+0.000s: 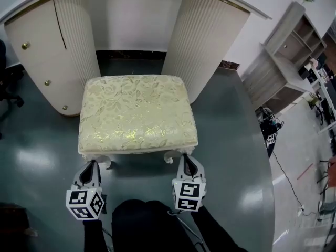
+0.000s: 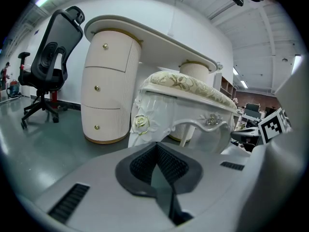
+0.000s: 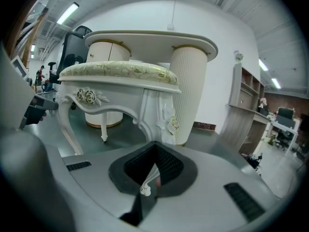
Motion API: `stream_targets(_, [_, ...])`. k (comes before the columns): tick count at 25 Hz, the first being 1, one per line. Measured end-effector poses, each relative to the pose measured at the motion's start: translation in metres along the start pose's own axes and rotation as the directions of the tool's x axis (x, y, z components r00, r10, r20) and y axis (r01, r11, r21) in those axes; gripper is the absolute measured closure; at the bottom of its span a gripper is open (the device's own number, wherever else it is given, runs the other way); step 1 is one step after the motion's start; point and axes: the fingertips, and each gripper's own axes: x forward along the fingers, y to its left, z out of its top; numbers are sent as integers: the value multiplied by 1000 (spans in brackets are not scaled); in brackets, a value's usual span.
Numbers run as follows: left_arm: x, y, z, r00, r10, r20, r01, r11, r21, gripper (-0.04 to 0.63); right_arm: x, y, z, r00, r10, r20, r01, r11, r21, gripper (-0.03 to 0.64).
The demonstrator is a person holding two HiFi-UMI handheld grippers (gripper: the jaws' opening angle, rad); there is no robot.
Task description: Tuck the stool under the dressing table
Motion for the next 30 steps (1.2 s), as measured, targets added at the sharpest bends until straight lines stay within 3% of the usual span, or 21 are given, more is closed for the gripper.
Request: stream_targets(30, [5,-2,-5,999,9,38,-7,999,-33,588,16,-2,-4,999,24,42,-23,1000,-12,611])
